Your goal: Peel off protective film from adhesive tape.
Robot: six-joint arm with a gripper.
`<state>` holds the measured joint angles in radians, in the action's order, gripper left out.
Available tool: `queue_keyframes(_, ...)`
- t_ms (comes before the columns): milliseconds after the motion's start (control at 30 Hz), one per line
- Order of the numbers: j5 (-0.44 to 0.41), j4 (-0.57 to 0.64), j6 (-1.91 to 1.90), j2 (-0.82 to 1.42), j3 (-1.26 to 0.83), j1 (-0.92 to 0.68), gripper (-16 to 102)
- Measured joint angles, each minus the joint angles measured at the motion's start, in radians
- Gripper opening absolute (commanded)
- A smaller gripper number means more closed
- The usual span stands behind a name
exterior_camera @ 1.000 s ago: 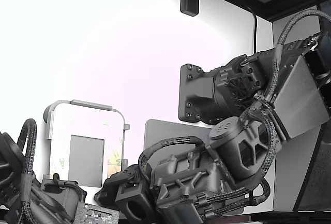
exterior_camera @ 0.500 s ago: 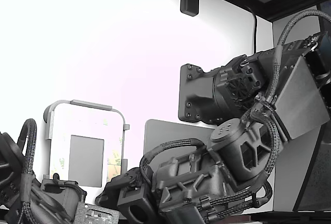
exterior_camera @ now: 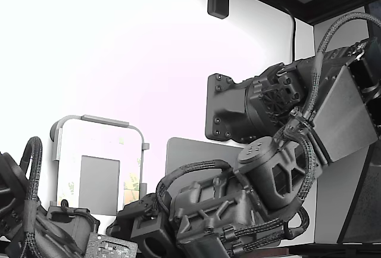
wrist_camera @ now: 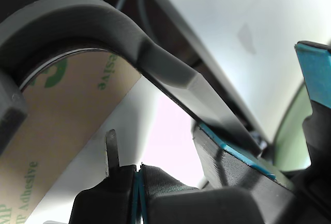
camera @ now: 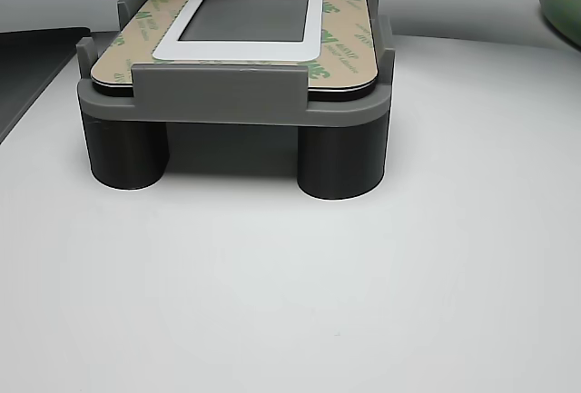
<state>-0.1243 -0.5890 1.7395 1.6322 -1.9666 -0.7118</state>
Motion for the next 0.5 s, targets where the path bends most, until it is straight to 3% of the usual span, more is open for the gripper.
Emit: queue_keyframes(500,0.002,0.015,-0.028,0.006,-0.026,0.0,-11)
